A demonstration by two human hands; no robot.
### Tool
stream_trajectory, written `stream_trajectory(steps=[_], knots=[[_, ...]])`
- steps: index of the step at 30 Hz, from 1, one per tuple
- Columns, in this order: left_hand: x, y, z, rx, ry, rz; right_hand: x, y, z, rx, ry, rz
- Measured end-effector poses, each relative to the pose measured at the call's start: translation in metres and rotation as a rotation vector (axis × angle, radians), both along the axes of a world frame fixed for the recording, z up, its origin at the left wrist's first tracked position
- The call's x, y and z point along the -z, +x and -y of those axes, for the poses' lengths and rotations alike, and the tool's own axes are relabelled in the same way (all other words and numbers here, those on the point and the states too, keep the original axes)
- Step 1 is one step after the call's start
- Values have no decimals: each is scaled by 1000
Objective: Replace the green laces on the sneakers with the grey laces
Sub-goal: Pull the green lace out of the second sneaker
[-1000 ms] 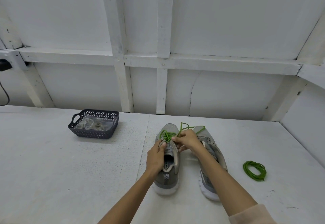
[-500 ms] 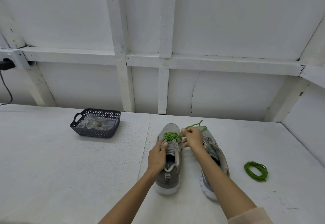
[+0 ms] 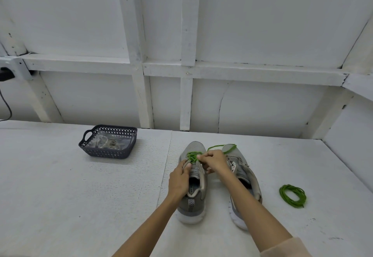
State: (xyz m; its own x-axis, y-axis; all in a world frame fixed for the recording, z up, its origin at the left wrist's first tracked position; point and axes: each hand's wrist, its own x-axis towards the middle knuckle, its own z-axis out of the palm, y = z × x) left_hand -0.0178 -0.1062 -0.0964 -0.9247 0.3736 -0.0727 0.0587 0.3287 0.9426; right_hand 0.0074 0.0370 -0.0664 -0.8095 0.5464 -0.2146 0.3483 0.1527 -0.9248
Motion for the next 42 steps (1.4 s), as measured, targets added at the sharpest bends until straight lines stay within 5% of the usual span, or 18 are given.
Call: stream_trajectory(steps=[8, 16, 24, 34, 42], knots=[[3, -2, 0, 12, 4, 7, -11, 7, -9, -98, -72, 34], [-1, 1, 0, 2, -5, 19, -1, 6, 3, 267, -188, -110], [-10, -2, 3, 13, -30, 47, 8, 4, 14, 403, -179, -207], [-27, -48, 3, 119, -443, -180, 23, 30, 57, 11, 42, -68], [-38, -62, -4, 187, -580, -276, 30, 29, 56, 7, 58, -82]])
